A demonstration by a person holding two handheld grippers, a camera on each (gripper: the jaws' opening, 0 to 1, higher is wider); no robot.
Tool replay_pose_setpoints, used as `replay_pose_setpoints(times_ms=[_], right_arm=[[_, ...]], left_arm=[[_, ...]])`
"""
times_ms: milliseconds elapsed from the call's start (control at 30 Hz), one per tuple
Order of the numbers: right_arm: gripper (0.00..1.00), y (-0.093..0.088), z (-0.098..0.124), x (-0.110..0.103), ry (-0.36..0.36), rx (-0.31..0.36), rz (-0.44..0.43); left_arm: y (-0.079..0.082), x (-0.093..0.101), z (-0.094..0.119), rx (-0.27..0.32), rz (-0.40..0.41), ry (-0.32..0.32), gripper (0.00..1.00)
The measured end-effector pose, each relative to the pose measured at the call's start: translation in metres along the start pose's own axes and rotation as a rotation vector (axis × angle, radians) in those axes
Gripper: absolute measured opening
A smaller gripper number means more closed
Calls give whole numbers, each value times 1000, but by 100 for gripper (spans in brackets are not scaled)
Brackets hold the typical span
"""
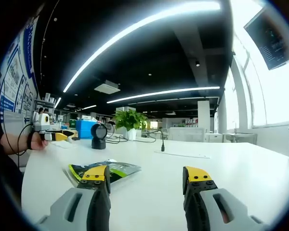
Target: Clip sheet goods on table flip sheet goods clip sheet goods scan sheet goods put sheet goods back to table
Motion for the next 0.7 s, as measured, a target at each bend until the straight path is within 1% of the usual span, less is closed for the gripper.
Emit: replay_pose_setpoints(times_ms=[100,200,300,433,500,700], right_arm=[[56,0,0,1,-5,-1,-2],[56,1,1,1,-5,9,-11],[55,0,0,-1,2,1,-4],[55,0,0,-2,7,-4,2],[55,0,0,-1,5,3,-4],[54,1,0,0,1,10,-12]], left_arm=[[1,0,0,10,6,-2,41],[0,1,0,4,0,-3,41],[0,2,0,3,-6,1,41],[0,1,0,1,4,5,41],[0,1,0,-2,9,1,41],[0,4,-1,-4,-9,-11,40]])
Point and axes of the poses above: the point that each gripper's makers call its tool centre point, and the gripper's own axes: z roughly backward along the fingers, x roughly to its right, y roughly out of its top, the point moved 9 cm from there along z, roughly backward along the fingers, and after that the axes turned 13 degrees about -x, right-handed, at the moved point
